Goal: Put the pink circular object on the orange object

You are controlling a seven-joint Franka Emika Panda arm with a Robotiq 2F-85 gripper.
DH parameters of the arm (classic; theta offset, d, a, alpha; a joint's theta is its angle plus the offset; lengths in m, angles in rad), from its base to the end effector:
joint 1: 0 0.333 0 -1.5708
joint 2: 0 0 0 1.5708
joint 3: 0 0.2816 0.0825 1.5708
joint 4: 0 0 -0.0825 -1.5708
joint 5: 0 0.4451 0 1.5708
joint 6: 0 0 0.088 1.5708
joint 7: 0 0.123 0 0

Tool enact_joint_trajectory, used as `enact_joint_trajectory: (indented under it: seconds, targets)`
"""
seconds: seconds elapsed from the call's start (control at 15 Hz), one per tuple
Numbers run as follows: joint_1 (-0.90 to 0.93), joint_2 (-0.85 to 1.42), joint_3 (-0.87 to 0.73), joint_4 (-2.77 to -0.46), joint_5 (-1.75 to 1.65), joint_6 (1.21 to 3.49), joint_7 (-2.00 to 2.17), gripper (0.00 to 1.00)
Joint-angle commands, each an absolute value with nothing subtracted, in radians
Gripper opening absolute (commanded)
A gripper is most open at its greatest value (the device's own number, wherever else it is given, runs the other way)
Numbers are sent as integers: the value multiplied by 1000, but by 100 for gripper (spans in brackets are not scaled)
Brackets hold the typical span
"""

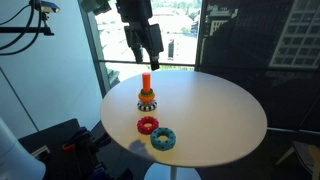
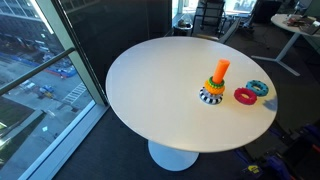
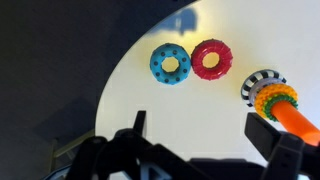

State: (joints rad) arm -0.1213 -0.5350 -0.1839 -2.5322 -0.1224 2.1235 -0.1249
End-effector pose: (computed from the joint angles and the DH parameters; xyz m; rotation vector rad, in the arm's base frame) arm 0.4484 -0.1423 0.3934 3.0936 -0.1589 0.1796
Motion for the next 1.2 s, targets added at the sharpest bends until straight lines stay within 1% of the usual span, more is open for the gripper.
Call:
enact_joint_trajectory:
  seconds: [0.0,0.4,0.8,1.13]
  targets:
    - [-115,-439,-164,-2492,-104,2085,-123,100]
    - [-108,-326,-123,-2526,-118,2139,-99,100]
    - [-93,-229,-75,-2572,-152,2317,-58,100]
    - [-88,-210,-73,-2568,-130,2305,-84,100]
